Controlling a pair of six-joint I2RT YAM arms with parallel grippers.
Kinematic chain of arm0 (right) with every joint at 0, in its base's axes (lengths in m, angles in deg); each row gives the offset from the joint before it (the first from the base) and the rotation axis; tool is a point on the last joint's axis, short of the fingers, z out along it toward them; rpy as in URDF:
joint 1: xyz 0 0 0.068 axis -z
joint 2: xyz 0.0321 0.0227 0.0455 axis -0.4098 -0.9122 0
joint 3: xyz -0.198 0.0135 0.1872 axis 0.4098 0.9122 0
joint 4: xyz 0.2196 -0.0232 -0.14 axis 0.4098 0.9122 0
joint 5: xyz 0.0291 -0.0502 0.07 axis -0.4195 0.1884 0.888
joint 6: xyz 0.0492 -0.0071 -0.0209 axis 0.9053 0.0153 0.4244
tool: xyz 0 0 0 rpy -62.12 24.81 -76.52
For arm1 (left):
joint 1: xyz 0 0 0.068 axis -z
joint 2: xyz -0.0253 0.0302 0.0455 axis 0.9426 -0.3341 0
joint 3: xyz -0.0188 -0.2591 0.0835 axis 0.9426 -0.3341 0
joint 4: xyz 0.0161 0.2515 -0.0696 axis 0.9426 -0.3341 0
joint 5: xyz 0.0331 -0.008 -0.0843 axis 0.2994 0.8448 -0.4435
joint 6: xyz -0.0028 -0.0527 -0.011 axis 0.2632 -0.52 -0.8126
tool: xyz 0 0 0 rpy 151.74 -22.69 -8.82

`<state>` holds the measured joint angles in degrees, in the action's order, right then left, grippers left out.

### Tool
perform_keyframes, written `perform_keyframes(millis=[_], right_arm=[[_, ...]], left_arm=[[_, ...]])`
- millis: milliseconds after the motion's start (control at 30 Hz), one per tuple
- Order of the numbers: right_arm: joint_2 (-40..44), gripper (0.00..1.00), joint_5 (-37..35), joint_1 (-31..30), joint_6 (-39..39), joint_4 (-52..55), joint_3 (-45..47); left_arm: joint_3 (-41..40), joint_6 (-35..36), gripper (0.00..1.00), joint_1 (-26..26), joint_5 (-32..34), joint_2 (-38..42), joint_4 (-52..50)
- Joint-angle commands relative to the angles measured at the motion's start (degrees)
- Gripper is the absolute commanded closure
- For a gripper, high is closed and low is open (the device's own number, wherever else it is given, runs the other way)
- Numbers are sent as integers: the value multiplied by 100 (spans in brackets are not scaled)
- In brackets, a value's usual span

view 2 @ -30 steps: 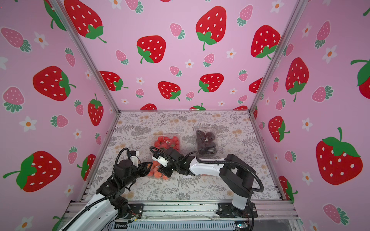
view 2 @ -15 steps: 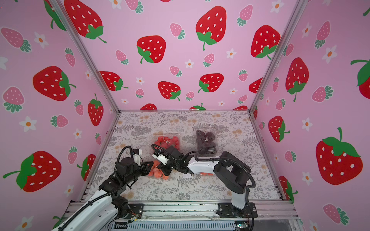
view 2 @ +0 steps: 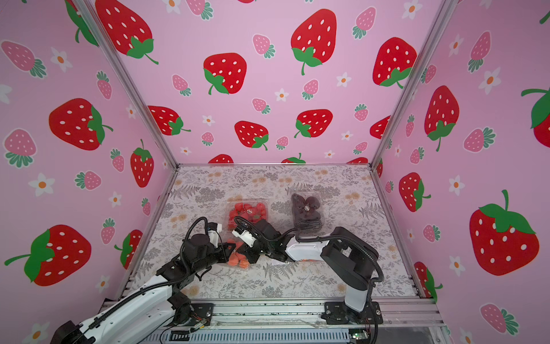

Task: Label fruit boxes
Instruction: Stick the label on the fruit box.

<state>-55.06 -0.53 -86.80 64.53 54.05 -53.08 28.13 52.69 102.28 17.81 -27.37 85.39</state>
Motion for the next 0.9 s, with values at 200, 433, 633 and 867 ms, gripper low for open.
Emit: perform_keyframes(millis=[200,433,633,867], right_arm=[[1200,100,-202,92,12,-406,711],[1488,100,-250,91,-23,-316,854],[1566,100,-223,91,-36,-190,842],[1775,100,-475,92,-119,-54,883]], left_arm=[[179,-84,100,281,1018,110,-564],[71,-71,100,287,980,63,-508],[88,-100,100,288,1234,128,-734],[151,-434,100,903,2222,-18,-1361]])
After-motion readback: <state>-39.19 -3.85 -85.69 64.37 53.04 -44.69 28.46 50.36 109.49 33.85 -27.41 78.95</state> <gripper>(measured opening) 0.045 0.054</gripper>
